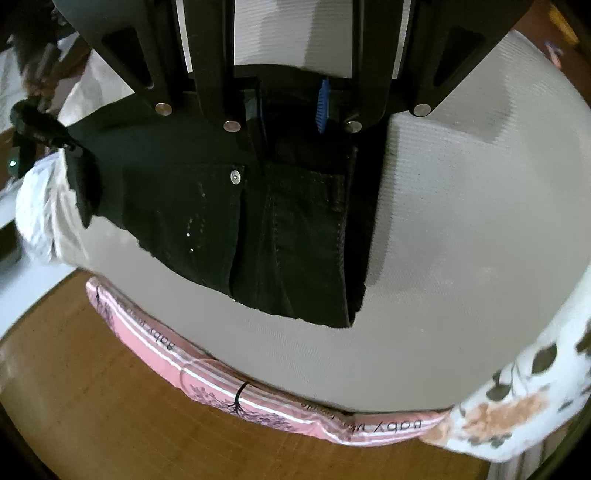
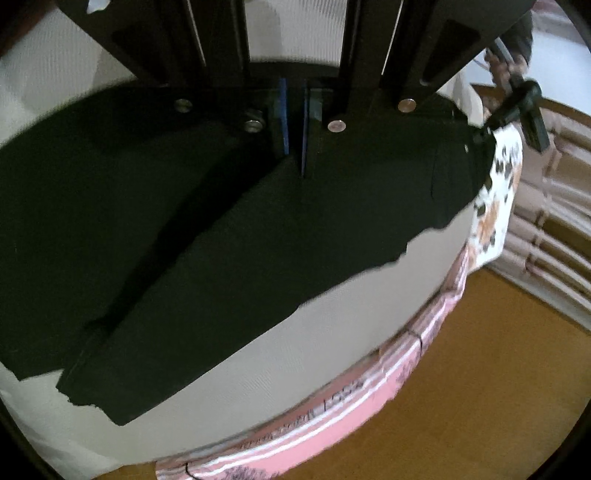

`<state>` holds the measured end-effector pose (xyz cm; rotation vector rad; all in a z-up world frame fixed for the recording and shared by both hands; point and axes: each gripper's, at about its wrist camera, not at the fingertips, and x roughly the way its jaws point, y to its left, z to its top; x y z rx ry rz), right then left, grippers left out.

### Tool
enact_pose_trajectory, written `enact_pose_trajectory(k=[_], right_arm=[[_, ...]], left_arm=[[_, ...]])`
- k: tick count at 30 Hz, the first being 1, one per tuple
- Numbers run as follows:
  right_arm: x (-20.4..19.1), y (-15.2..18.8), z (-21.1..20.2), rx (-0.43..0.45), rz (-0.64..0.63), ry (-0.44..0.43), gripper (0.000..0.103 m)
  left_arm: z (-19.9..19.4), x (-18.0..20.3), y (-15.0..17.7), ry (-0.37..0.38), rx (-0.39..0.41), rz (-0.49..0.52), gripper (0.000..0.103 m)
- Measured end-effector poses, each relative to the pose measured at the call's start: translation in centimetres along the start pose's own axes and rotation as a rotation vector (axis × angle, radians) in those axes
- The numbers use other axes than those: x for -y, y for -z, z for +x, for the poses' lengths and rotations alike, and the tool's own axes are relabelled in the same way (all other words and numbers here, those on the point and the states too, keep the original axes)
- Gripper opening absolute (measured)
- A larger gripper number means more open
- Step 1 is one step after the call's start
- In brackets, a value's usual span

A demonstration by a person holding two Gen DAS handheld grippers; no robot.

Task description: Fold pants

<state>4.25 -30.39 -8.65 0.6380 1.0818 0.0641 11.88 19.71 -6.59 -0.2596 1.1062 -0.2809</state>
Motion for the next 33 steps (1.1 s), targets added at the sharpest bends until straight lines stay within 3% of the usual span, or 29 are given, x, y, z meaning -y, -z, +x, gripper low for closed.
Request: enact_pose_trajectory(k=[9,12,14,19,23,28,33], right_arm=[[1.0,2.9,1.6,-0.096,0.021,0.034,0.005],[1.0,2.7,1.8,-0.105,0.025,0.026,0.008],[1.2,2.5,1.7,-0.116,0.039,0.003,0.015],[1.8,2.1,0.2,-0.101,0.051,-0.009,0.037],[3.9,1.2,-1.9,-0.058,0.094,-0.009,0.038],[7.6,-1.4,-4.8,0.043,0.144,0.037,0.038],[11.4,-5.7,-6.7,0.136,0.204,0.082,0.037]], left_arm=[[1.8,1.1,1.1,-0.134,-0.055,0.152,0.022],[2.1,1.8,1.8,-0.194,-0.033,0.184,0.027],[2.0,2.1,1.8,-0.202,-0.032,0.184,0.029],[0.7,2.1,1.8,-0.186,-0.067,0.175,0.041],[-1.6,1.6,2.5,-0.179,-0.061,0.157,0.042],[-4.4,3.9,2.9,-0.205,0.025,0.215,0.042],[-4.0,10.3,2.7,-0.085,0.041,0.351,0.042]])
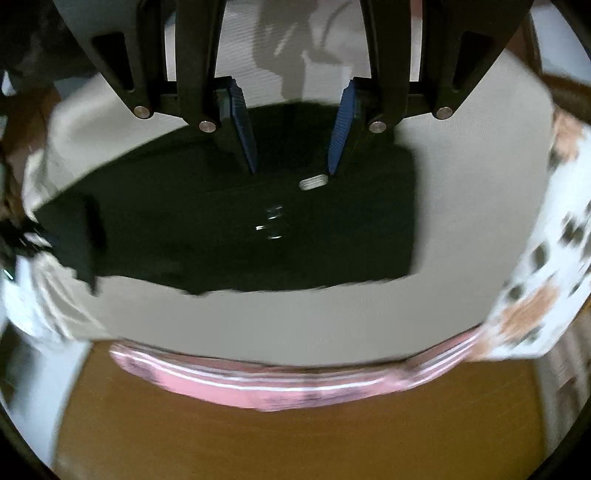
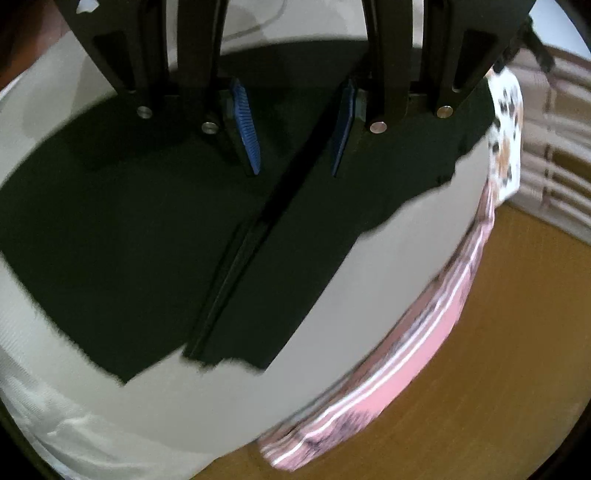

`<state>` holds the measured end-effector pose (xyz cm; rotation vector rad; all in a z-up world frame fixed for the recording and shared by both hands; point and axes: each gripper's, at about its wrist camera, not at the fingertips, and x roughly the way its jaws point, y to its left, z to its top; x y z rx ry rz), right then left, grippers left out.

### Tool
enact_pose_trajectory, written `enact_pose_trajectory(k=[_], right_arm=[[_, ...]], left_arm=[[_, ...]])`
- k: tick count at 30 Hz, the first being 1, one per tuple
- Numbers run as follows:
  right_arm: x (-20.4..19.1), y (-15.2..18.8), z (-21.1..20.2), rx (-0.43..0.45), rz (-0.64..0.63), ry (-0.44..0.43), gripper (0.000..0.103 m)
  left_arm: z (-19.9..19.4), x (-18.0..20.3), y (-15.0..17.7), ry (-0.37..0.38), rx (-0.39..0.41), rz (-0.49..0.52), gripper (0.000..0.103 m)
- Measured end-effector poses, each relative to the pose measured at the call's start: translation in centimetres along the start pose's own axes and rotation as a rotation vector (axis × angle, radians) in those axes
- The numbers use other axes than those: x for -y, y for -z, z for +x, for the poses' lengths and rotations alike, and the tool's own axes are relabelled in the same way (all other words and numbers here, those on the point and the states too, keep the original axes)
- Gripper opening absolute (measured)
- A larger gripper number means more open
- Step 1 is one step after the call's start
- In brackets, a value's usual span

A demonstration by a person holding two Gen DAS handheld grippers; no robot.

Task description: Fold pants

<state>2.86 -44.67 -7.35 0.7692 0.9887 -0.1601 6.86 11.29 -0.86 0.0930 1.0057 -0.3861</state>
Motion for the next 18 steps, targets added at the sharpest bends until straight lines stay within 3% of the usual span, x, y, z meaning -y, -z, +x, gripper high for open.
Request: enact_pose_trajectory(k=[9,18], right_arm=[[3.7,-7.7,1.0,0.045,0.112,0.03,0.03],[5.8,-11.9,3.5,0.025,0.169,0.05,0.028]], left_arm=[[5.0,13.6,-3.6,0.291,-0.089,0.266,0.042],[9.3,23.2,-3.7,0.404,-0.179,0.418,0.042]])
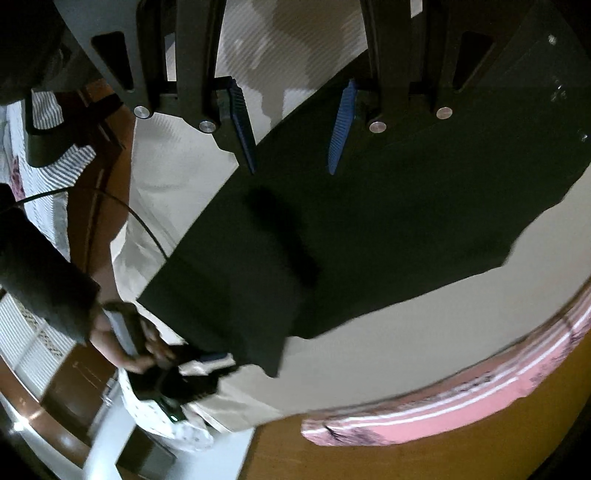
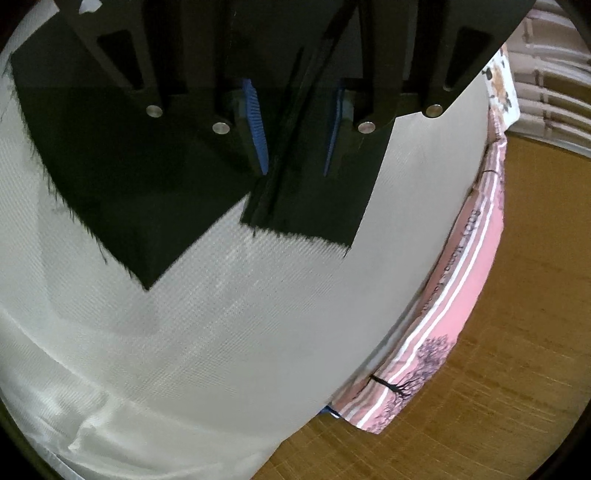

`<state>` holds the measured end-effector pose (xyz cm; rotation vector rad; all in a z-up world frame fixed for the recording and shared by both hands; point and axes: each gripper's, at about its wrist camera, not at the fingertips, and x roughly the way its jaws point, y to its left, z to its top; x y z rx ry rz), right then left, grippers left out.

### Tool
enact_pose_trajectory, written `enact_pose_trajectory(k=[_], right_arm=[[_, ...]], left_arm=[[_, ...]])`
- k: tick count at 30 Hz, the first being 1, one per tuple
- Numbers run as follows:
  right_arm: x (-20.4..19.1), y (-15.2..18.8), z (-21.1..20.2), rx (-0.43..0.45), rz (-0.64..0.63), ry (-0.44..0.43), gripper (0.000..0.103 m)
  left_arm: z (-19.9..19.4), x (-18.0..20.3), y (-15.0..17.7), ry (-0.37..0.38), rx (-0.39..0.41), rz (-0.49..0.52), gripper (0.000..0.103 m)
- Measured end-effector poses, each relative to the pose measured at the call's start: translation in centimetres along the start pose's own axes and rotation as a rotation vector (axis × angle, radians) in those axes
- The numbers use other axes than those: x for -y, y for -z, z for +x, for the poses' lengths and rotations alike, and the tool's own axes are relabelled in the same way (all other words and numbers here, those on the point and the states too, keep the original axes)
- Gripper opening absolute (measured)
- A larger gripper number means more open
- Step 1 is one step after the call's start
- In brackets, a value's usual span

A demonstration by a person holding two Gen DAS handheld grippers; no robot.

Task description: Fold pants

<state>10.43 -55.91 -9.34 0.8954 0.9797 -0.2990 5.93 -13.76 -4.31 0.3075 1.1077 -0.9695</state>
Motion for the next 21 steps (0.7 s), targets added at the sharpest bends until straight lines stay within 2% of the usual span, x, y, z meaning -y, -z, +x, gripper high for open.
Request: enact_pose_trajectory(k=[4,10,15,16,17,21], right_arm=[[0.0,-1.2,0.8,-0.007,-0.002,0.012,0.026],[-0.4,-2.0,1.5,-0.031,-0.03,0.03,0.022],[-1.6,-2.1,2.3,-0.056,-0.077,0.043,0.008],[-1.8,-2.1,2.3,-0.056,-0.088,0.044,0.007],[-2.1,-2.1,2.2,-0.053,-0.096,0.04,0.005],[-4.2,-2.5,0.5,-0.033,-0.106,-0.025,0.005]], left_arm=[[2.0,1.4,-0.6,0.027,-0.018,0.02,0.042],[4.5,2.7,-1.0,0.013,-0.045,0.039,0.042],[6.1,3.4,-1.1,-0.03,-0.053,0.056,0.041],[6.3,3.5,-1.1,-0.044,-0.052,0.065,0.038],[6.5,3.7,-1.0,-0.057,-0.048,0.077,0.029],[6.7,4.0,-0.7,-0.095,-0.031,0.12,0.019]])
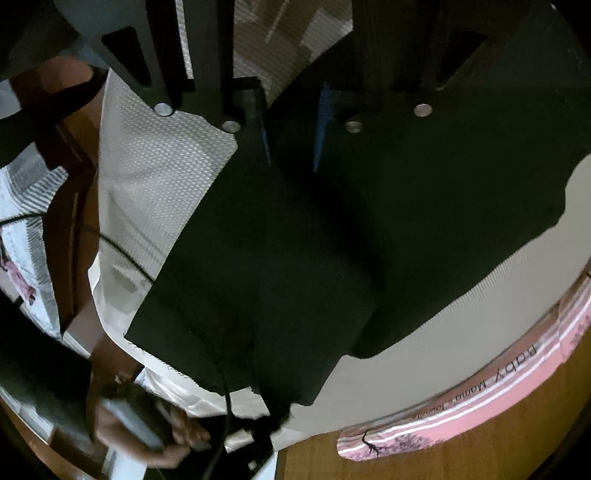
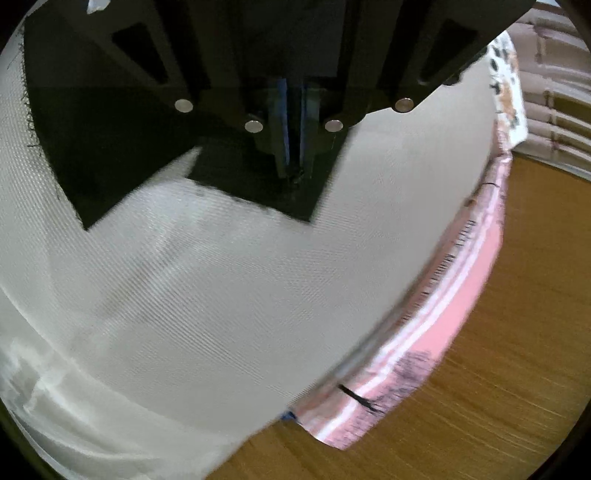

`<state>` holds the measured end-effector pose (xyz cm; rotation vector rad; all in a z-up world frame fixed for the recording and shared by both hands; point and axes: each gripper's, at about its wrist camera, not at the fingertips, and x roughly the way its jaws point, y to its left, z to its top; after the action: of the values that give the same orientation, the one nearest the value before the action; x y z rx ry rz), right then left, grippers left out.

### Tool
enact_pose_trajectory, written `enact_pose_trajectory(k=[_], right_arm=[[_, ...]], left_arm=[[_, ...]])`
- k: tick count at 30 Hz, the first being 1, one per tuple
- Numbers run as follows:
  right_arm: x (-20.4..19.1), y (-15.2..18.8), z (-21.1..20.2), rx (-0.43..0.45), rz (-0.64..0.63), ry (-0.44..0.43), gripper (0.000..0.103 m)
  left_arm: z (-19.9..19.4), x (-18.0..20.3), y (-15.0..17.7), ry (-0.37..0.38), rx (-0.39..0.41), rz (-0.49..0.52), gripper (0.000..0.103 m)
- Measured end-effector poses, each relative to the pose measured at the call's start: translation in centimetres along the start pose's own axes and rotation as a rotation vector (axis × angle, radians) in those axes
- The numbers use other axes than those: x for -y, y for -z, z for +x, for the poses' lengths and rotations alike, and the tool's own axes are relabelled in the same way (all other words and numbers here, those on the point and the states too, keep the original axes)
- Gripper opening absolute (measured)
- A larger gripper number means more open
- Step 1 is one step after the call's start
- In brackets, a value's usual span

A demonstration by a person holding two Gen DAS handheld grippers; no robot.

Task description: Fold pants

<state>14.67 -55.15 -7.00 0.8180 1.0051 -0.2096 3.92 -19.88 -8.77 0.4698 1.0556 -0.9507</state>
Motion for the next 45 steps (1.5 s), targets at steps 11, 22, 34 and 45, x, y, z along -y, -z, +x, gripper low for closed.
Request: enact_pose_trajectory(k=[11,22,34,45], right_arm=[[-10.9,-1.9,-5.2,0.055,-0.117,-0.184,0.005],[-17.3,-1.5,-10.7,0.178,-0.223,-0.28,0.005],[2.7,4.2,-15.9,0.273,0.095,-0.078,0.004],[15.9,12.1,-11.7,0.153,0.328,0.12,0.004]], left_arm=[[-2.1,-1.6,-0.5,0.016,0.085,-0.069,0.009],[-5.2,-2.7,-2.1,-0.014,0.186,-0.084,0.009],[-2.5,0.4,-1.6,-0.02,0.127,0.086,0.009],[-0.2,2.4,0.0,-0.02,0.045,0.203,0.009]])
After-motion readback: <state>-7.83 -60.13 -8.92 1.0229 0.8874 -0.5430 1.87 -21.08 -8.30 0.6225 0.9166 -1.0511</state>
